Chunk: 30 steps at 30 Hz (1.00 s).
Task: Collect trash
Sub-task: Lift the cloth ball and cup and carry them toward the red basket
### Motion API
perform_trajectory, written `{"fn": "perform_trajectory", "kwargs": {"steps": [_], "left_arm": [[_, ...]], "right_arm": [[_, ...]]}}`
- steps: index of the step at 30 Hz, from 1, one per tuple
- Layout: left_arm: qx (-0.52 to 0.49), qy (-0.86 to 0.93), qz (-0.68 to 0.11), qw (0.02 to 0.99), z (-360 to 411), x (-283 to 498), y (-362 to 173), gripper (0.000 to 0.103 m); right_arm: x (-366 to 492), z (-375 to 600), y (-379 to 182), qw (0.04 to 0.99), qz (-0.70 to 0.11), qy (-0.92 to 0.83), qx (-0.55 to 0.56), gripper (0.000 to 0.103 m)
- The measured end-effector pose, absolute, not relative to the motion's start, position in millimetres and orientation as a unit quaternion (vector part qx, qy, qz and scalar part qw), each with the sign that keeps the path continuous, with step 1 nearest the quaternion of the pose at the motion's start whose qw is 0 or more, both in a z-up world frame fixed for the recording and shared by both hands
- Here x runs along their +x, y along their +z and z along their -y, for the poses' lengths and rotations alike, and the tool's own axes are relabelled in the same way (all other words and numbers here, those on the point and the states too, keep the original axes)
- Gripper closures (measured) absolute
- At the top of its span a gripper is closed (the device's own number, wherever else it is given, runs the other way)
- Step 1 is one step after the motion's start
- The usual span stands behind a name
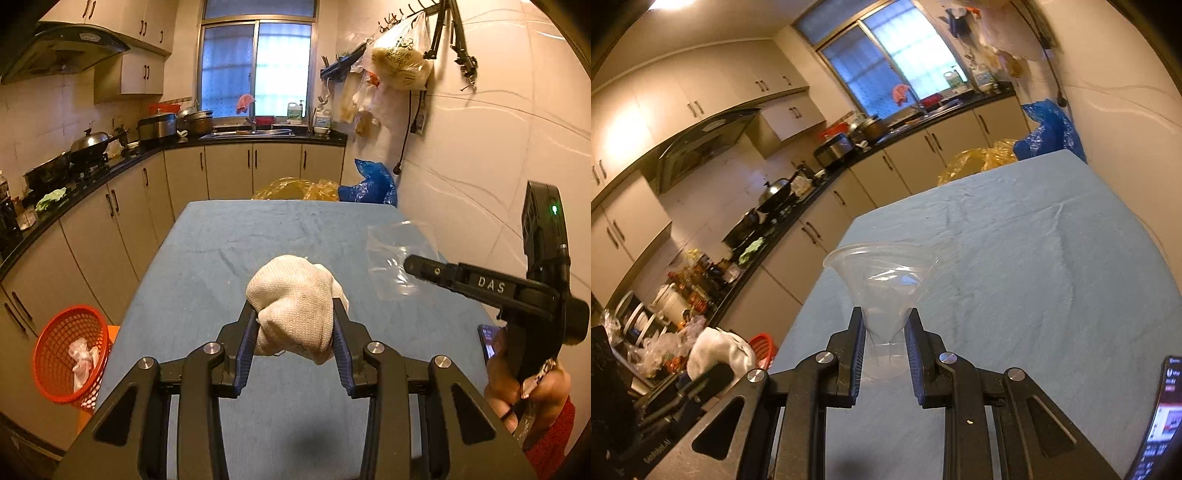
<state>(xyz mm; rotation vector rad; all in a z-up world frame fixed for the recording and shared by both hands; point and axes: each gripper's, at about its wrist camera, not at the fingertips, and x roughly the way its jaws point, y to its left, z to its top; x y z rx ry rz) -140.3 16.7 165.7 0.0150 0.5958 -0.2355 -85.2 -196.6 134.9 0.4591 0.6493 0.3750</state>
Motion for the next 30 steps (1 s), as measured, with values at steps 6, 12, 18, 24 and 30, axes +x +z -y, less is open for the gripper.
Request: {"fn": "perform_trajectory", "kwargs": {"steps": [6, 12, 18, 24, 30], "left_arm": [[-0.001, -0.093, -0.28, 0.955, -43, -159, 158, 0.066], [-0.027, -0.065, -0.291, 0.954, -83, -157, 142, 0.066], [-0.056, -0.025, -0.301, 0.952, -127, -148, 124, 0.066], [-0.088, 0.023, -0.306, 0.948, -178, -142, 110, 0.066], [-0.119, 0.071, -0.303, 0.943, -230, -141, 102, 0.066]], "right_arm": [[-93, 160, 133, 0.897, -0.331, 0.21, 0.207, 0.08], [-89, 124, 127, 0.891, -0.354, 0.223, 0.179, 0.08], [-75, 86, 119, 0.881, -0.38, 0.239, 0.151, 0.08], [-60, 32, 112, 0.868, -0.401, 0.269, 0.117, 0.08], [-51, -26, 112, 0.858, -0.41, 0.3, 0.081, 0.08]]}}
